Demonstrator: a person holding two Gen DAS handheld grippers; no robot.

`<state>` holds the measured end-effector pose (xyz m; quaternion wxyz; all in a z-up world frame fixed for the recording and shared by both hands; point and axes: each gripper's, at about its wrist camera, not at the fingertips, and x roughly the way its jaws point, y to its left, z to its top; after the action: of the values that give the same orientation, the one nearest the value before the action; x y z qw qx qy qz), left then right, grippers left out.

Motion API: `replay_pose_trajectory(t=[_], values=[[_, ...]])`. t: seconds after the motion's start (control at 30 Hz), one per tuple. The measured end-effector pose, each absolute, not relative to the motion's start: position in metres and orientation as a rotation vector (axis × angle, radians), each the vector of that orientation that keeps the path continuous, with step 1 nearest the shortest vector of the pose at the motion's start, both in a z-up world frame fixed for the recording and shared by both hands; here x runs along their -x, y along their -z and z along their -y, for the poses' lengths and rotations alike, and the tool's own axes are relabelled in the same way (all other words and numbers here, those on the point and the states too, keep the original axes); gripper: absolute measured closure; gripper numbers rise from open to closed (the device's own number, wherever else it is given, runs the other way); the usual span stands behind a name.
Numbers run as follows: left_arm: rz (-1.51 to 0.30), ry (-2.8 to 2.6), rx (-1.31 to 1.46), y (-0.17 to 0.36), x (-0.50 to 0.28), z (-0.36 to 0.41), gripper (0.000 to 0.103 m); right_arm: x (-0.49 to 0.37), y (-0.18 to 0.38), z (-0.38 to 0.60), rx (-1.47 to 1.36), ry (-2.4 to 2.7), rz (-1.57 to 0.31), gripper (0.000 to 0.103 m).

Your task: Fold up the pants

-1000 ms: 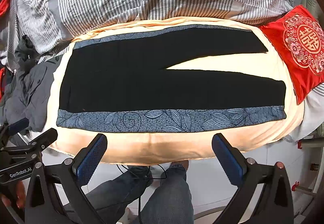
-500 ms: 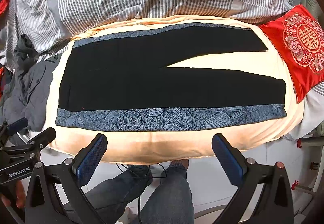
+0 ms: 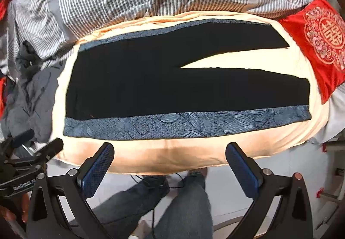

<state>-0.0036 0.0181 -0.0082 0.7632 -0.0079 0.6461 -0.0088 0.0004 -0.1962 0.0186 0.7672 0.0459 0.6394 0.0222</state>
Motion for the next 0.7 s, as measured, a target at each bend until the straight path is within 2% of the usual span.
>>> replay_pose_trajectory(t=[0.3,0.7], values=[[-1.448,-0.083,0.145,0.045,0.0,-0.063,0.0,-0.003,0.028,0.206,-0.452,-0.168,-1.439,0.0],[-1.488,-0.096,0.469,0.156,0.003,-0.092,0.0,-0.002,0.162,0.212,-0.853,-0.213,-1.539,0.0]])
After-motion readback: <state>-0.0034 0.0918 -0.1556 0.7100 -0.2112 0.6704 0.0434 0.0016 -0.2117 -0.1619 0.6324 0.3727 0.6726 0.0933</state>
